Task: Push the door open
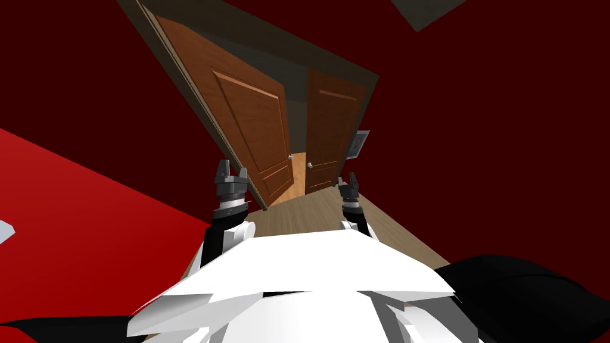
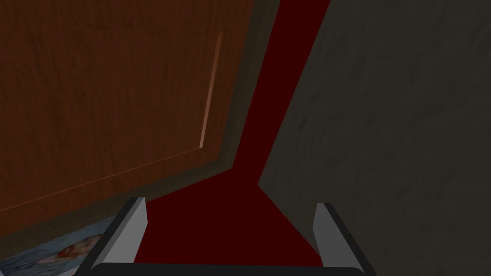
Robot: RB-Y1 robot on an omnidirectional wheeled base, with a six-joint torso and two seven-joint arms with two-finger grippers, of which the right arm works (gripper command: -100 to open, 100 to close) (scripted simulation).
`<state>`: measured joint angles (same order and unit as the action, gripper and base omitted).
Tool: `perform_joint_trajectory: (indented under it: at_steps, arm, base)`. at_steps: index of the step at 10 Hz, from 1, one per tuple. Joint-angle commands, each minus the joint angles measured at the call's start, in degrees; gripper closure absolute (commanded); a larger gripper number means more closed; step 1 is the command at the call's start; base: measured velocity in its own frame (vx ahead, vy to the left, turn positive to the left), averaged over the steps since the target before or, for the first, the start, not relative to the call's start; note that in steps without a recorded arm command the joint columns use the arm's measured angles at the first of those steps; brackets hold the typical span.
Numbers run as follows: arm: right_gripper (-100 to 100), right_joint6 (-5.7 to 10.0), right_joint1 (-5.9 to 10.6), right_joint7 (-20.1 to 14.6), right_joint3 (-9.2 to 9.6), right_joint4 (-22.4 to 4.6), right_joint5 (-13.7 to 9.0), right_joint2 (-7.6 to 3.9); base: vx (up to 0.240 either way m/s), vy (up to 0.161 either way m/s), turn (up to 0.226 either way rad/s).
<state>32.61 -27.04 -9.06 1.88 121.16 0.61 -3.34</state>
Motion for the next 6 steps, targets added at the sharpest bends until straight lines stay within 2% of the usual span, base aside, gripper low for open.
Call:
perform_joint_trajectory:
  at_steps: [1,4,6]
  arm:
    - [-100,0.56,0.37,-1.64,0.87,-1.62,-1.36,-0.31]
    - [-100,2.05,1.71,-5.84,3.25,-6.50,-5.13,-1.05]
    - [-100,2.71,2.30,-7.71,4.31,-8.67,-6.81,-1.36]
  base:
    - [0.154,-0.042,0.072]
    - [0.137,-0.047,0.104]
    - [0.124,-0.043,0.087]
